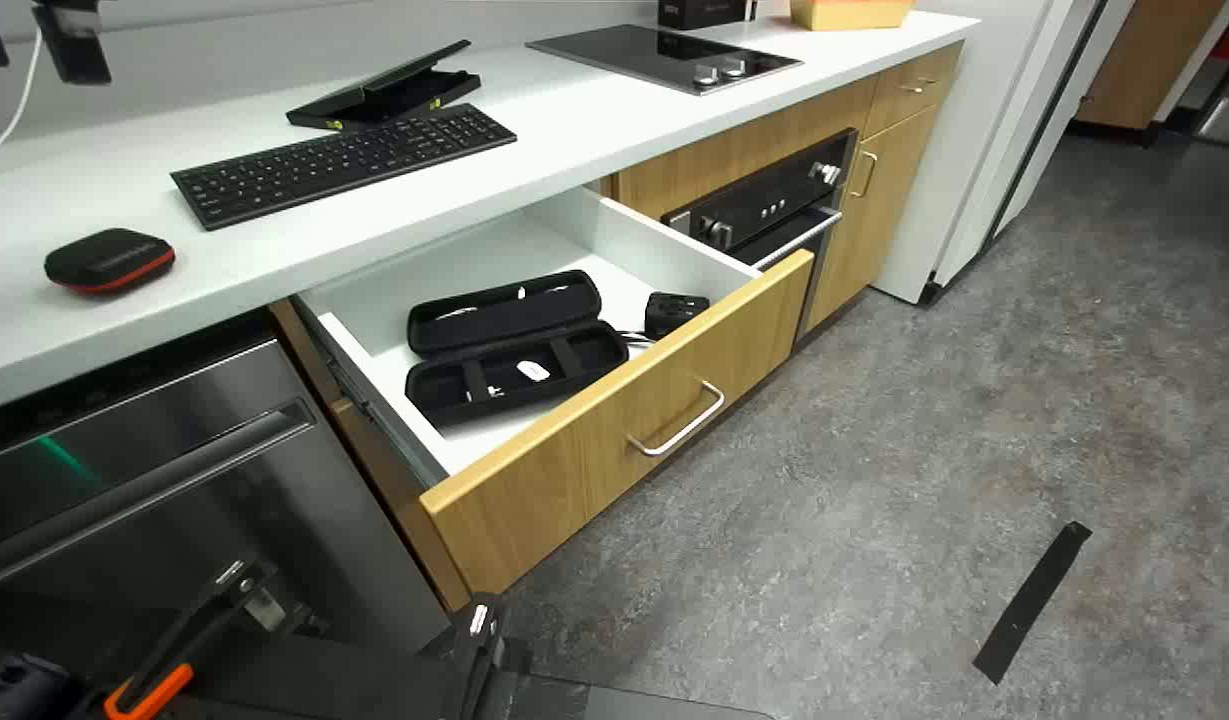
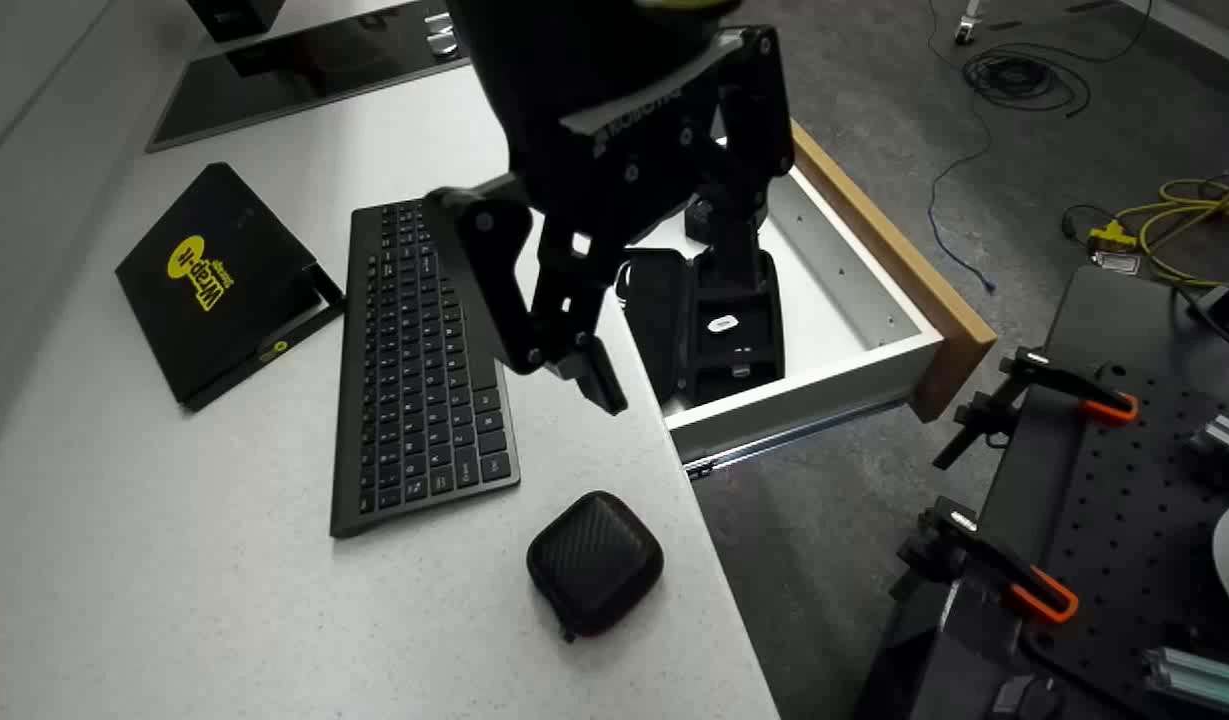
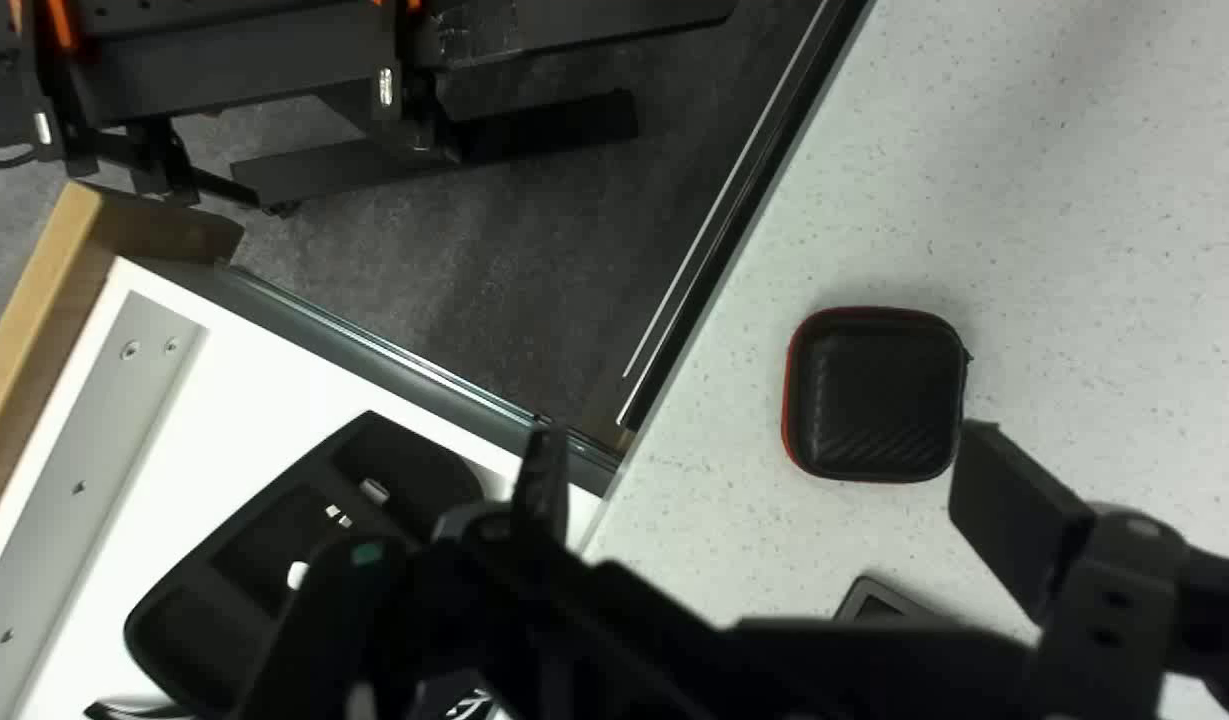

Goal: Close the top drawer at the left side of the oven

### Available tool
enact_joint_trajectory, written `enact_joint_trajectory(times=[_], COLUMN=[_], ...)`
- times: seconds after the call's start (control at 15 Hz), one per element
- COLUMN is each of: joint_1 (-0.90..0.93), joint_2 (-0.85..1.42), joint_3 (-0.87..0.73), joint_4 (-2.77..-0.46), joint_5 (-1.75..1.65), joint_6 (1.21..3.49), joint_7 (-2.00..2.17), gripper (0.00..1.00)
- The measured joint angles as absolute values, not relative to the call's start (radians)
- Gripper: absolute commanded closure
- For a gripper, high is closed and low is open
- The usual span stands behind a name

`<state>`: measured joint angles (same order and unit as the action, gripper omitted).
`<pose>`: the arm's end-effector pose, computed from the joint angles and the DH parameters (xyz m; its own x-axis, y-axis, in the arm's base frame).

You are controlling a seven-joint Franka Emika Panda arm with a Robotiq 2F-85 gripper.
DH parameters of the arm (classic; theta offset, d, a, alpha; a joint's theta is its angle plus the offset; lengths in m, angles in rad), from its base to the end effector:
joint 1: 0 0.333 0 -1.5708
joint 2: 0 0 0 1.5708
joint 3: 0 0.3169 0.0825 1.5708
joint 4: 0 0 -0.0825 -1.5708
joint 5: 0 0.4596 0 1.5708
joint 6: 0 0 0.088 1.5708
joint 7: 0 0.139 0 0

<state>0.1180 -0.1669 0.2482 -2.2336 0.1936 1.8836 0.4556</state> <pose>0.4921 0.2096 0.3586 0.9600 -0.1646 -0.2267 -0.1762 -0.9838 -0.0321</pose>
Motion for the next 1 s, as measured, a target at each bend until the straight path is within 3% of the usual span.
enact_joint_trajectory(times=[0.53, 1.0], joint_1=[0.108, -0.063], joint_2=[-0.169, -0.185], joint_3=[0.222, 0.008], joint_4=[-2.244, -2.381], joint_5=[0.125, 0.010], joint_6=[1.900, 2.066], joint_7=[0.466, 0.470], gripper=[0.00, 0.00])
